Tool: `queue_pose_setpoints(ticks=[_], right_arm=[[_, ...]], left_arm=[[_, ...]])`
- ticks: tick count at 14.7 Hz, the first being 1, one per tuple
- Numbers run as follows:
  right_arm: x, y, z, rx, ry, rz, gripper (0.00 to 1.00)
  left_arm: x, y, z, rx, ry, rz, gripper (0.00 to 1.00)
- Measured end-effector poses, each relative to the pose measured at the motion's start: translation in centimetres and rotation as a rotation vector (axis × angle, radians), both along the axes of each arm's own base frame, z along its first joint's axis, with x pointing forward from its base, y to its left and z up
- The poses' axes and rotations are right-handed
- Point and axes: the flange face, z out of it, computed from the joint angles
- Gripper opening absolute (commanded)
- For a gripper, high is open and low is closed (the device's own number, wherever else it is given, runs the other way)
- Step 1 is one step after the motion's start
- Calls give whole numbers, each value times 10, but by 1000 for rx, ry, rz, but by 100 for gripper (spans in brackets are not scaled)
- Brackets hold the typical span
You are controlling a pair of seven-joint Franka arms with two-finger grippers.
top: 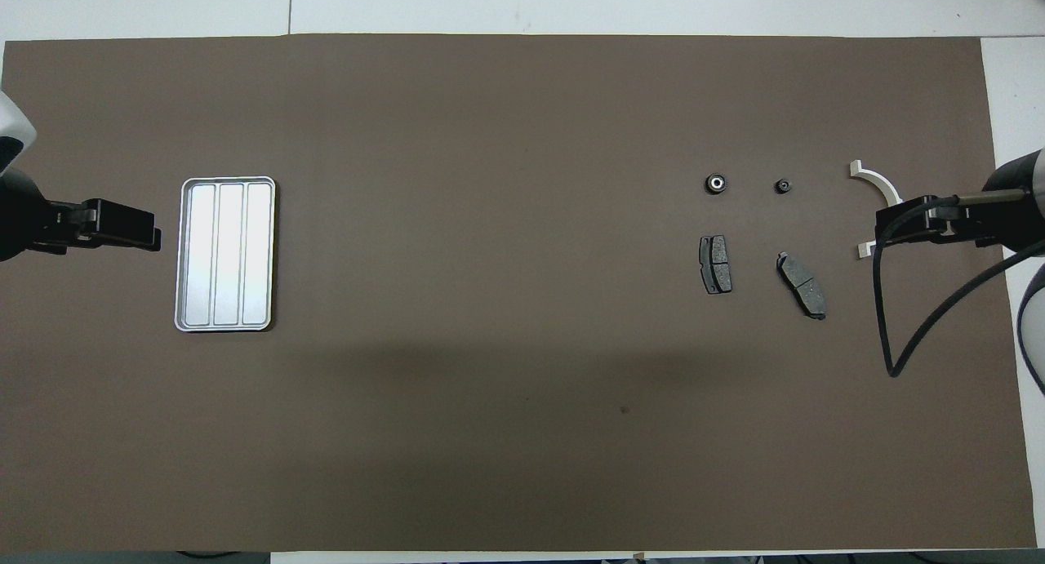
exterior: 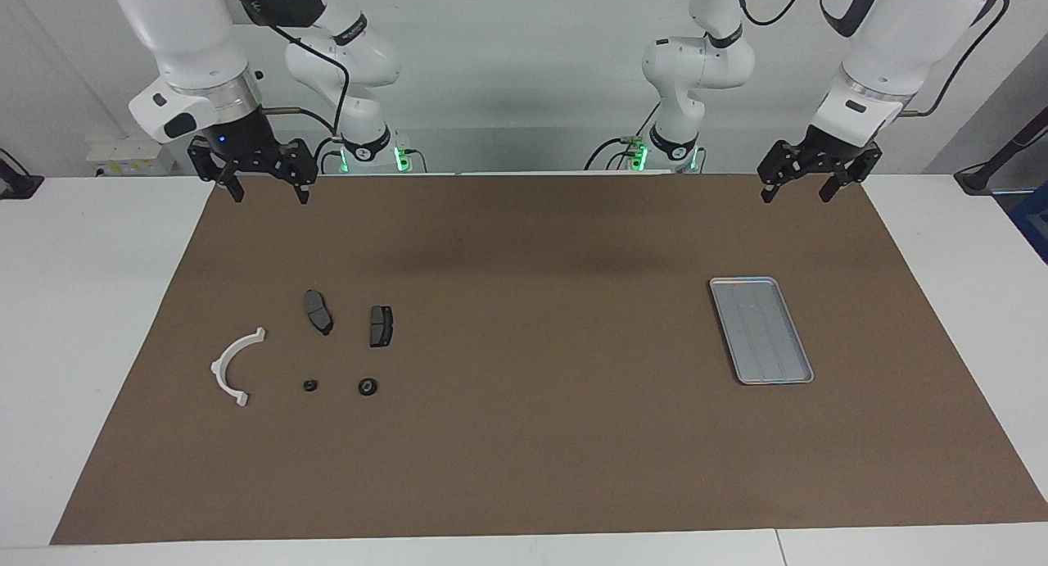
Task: Place bearing gear from tray to pile
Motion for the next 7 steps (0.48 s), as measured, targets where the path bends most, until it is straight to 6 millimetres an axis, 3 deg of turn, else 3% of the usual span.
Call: queue_pose_setpoints(ticks=[7], right_arm=[[0,2,0,11,1,1,100]], left_arm=[[0,0,0,0,0,0,100]])
